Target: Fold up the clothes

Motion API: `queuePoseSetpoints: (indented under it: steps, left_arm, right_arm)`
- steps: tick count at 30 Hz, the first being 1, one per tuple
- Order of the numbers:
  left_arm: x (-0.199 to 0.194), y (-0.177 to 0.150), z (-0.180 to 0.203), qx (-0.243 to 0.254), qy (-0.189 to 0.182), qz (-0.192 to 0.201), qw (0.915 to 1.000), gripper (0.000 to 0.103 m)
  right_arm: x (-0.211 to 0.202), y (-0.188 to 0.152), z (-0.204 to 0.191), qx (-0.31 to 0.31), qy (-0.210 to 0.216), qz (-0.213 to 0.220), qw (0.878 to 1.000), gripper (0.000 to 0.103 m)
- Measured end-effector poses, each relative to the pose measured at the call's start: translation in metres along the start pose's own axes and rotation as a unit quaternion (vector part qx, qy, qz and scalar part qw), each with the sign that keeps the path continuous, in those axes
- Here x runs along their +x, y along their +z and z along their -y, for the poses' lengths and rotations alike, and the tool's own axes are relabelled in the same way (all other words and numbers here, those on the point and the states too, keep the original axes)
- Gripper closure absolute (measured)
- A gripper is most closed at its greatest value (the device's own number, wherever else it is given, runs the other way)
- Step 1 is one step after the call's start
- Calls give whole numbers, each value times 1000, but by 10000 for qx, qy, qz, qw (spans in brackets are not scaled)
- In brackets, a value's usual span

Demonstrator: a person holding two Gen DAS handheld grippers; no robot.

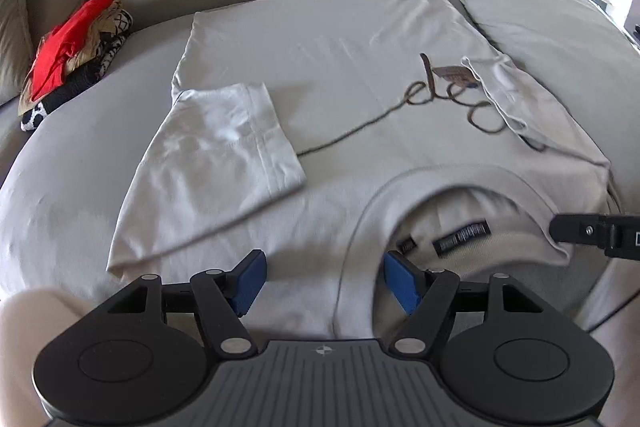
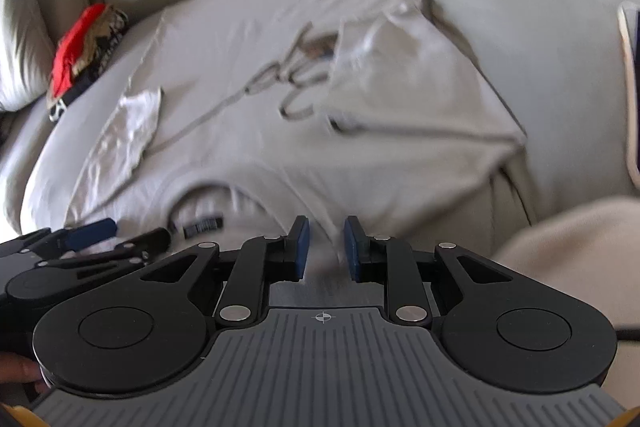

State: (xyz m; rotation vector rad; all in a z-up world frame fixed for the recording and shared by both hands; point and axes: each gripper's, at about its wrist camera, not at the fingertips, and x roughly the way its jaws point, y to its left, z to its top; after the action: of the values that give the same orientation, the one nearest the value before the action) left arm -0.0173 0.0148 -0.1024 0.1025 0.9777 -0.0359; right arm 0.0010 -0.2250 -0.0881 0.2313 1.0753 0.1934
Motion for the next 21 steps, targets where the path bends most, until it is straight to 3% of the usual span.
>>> queuePoseSetpoints:
  steps: [1,4,8,11,14,18,21]
  left_arm:
    - [0,-3,-1,36,-132,-213,9997,35]
    - [-3,-12,-2,28,-354,-584,9977,39]
    - [-18,-9,-16,-363,-350,-128,9986,37]
    - [-15,1,-23,-519,9,122,9986,37]
    - [2,5,-23,-502,264,-53,9984,37]
    - [4,3,-25,-373,213,-212,9989,35]
    - [-6,7,-32,-351,50,-347,9988,35]
  right_arm:
    - [0,-3,1,43,-27,-155,9999,70]
    - [-8,-12,5,204,226,-200,9993,70]
    - [-21,-10,1,160,387,271,9988,69]
    - [-14,3,-7,115,314,392,9987,69]
    - [-4,8,-12,-9,229,366,9991,69]
    - [0,3,-15,-283,35,249,9993,68]
    - [-13,5,-12,-198,217,178,9994,67]
